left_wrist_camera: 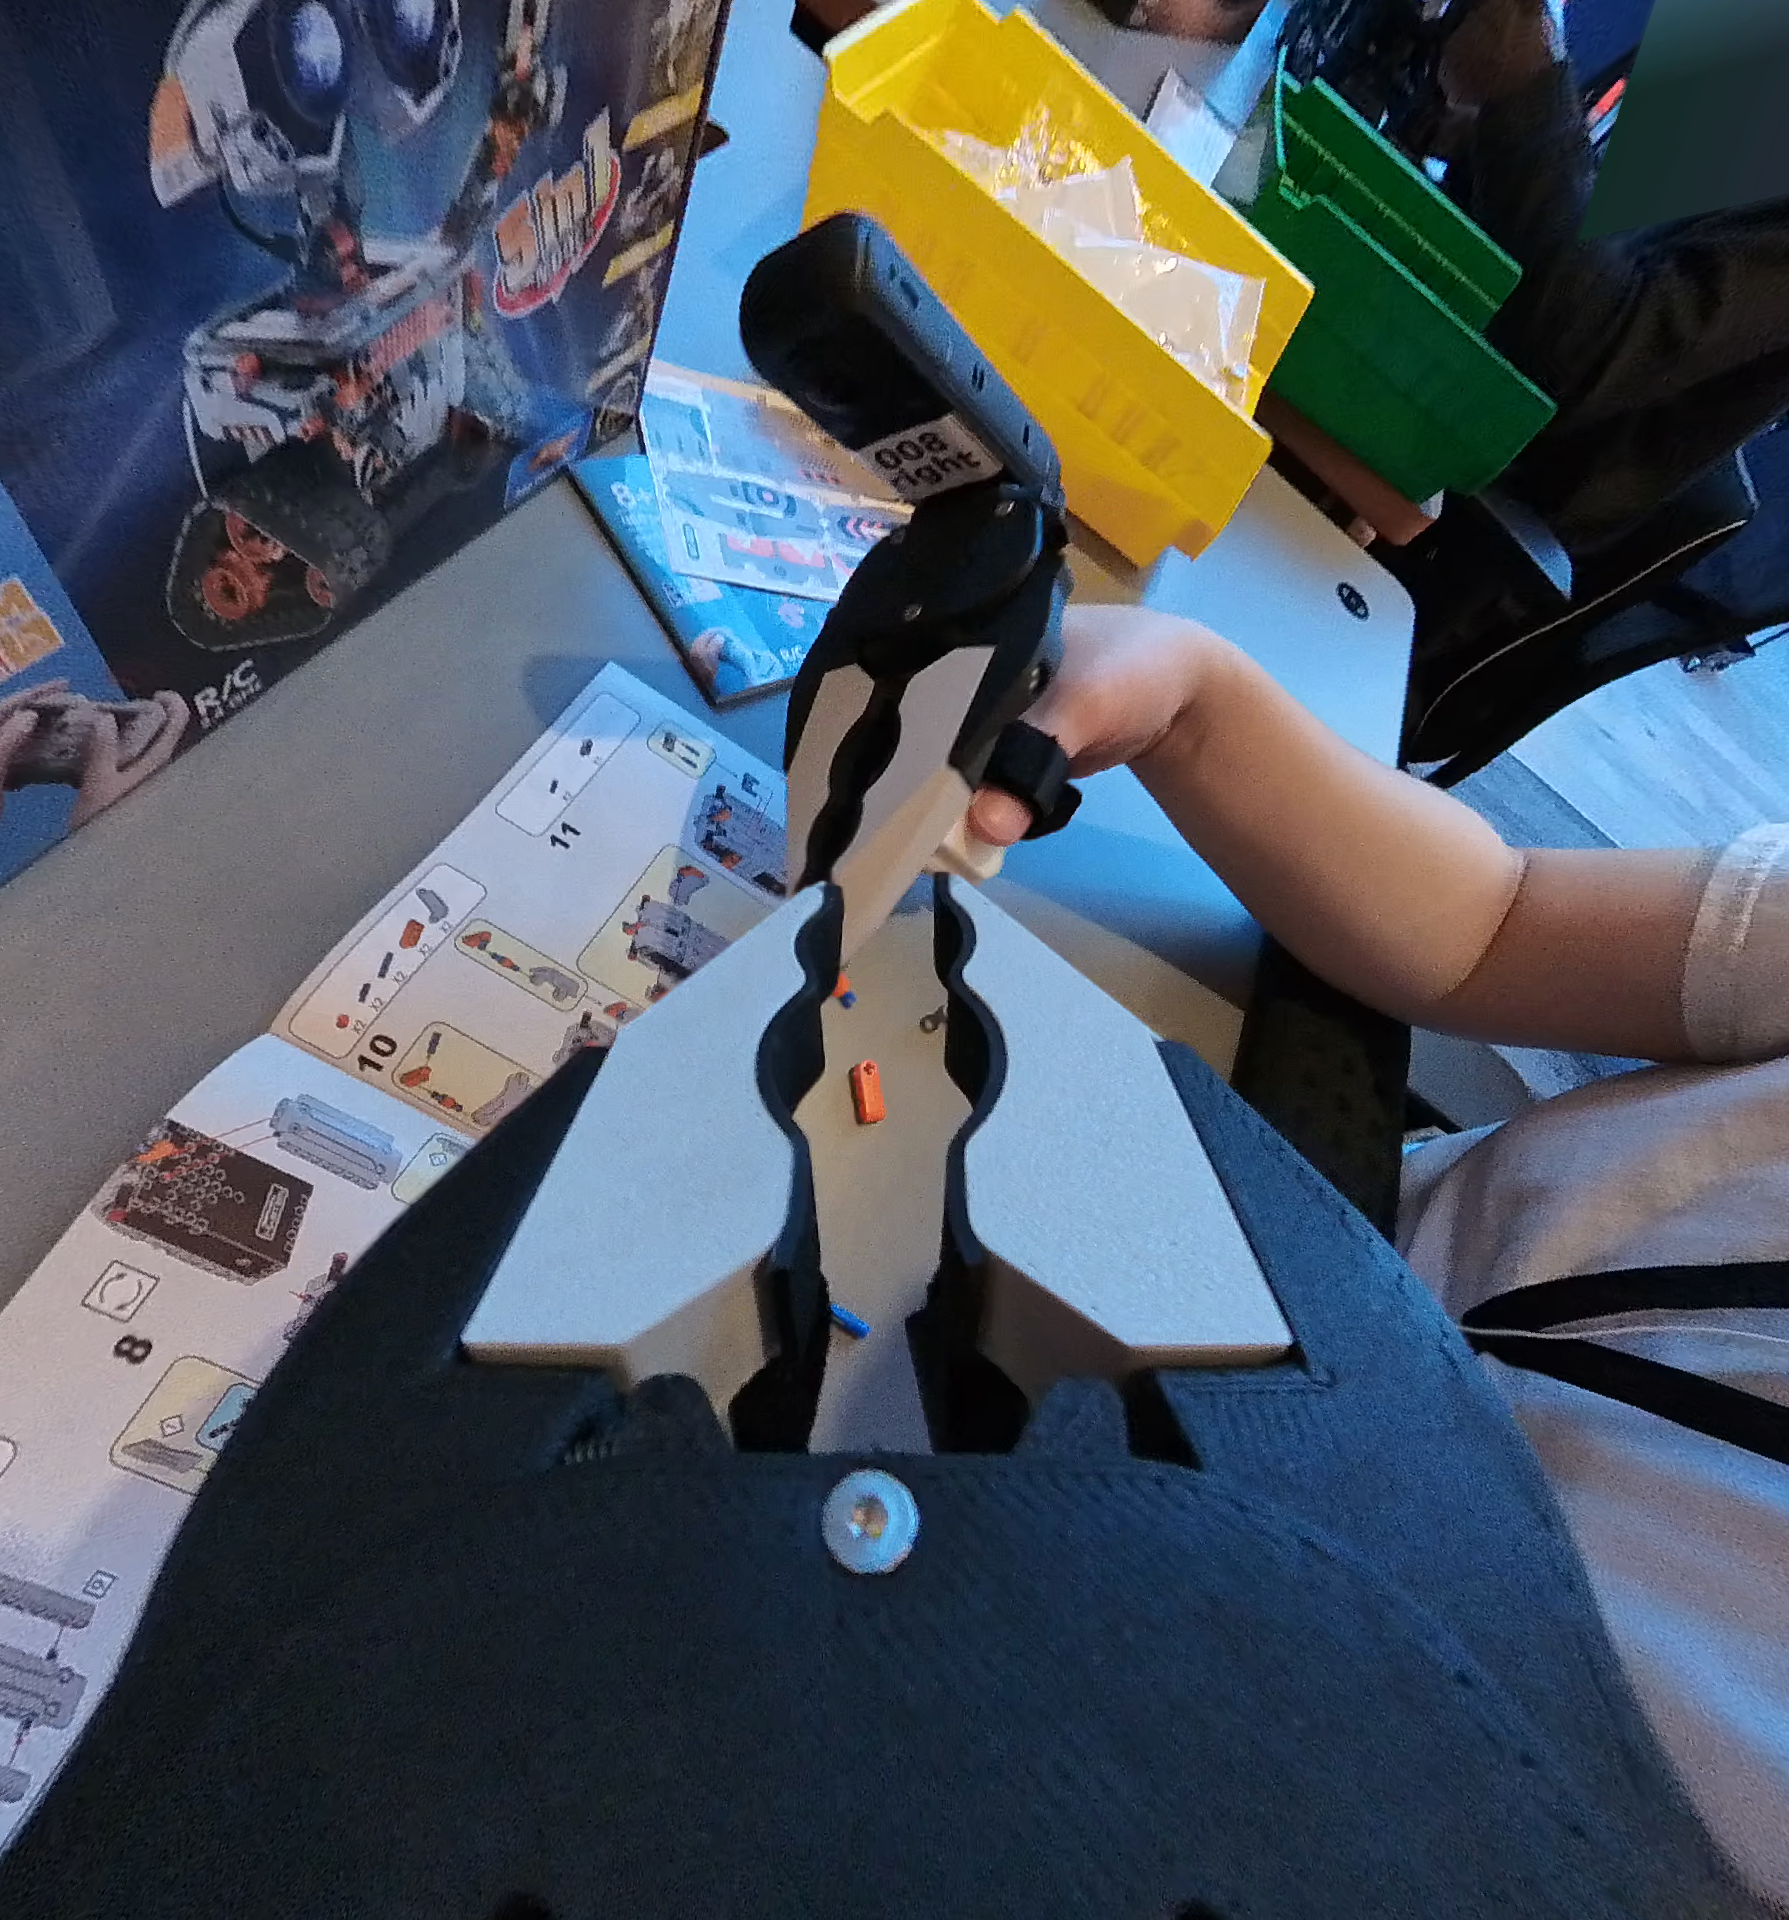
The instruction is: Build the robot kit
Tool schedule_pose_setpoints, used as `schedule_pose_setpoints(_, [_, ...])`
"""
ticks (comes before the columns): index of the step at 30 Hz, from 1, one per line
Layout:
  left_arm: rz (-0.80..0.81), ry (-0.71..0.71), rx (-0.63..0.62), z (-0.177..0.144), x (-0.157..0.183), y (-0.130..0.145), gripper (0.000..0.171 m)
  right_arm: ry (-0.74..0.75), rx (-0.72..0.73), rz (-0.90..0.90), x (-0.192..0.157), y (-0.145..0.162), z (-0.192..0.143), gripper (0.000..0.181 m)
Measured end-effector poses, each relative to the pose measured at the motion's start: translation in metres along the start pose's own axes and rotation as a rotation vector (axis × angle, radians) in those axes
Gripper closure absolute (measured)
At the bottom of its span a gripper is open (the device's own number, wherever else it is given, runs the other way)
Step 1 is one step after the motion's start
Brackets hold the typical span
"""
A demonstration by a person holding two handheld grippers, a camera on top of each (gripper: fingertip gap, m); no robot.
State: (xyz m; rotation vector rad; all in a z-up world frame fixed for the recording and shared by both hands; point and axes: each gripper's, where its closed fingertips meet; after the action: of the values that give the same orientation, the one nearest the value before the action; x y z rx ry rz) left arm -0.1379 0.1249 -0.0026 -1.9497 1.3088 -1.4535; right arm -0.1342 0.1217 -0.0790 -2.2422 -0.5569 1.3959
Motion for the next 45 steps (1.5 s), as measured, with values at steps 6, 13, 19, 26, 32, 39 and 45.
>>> schedule_pose_setpoints(6, [-0.03,0.032,0.076,-0.002,-0.003,-0.011,0.144,-0.11,0.103,-0.047,-0.024,-0.017,-0.01,0.179])
schedule_pose_setpoints(13, [0.023,0.102,0.144,-0.007,0.012,-0.024,0.148,-0.231,0.381,-0.118,-0.064,-0.057,-0.044,0.179])
schedule_pose_setpoints(19, [0.106,0.202,0.245,-0.013,0.039,-0.044,0.152,-0.243,0.483,-0.182,-0.09,-0.069,-0.057,0.179])
schedule_pose_setpoints(26, [0.194,0.198,0.256,-0.013,0.048,-0.049,0.154,-0.261,0.502,-0.204,-0.103,-0.07,-0.06,0.179])
schedule_pose_setpoints(32, [0.185,0.177,0.161,-0.001,0.042,-0.037,0.153,-0.223,0.522,-0.229,-0.103,-0.072,-0.058,0.179])
schedule_pose_setpoints(39, [0.264,0.165,0.16,0.001,0.048,-0.042,0.166,-0.218,0.561,-0.269,-0.109,-0.074,-0.061,0.179])
schedule_pose_setpoints(45, [0.264,0.185,0.181,-0.007,0.054,-0.043,0.166,-0.169,0.648,-0.408,-0.116,-0.078,-0.074,0.165])
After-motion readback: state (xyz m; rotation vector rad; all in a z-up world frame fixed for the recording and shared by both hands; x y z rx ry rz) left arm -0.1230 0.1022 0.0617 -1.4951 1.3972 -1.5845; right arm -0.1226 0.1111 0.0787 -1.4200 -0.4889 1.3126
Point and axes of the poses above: each gripper's, where its closed fingertips meet, z out along the fingers, y out of its underside, x = y × z across the jaws, and after that the axes turned 15 degrees about y, right-handed
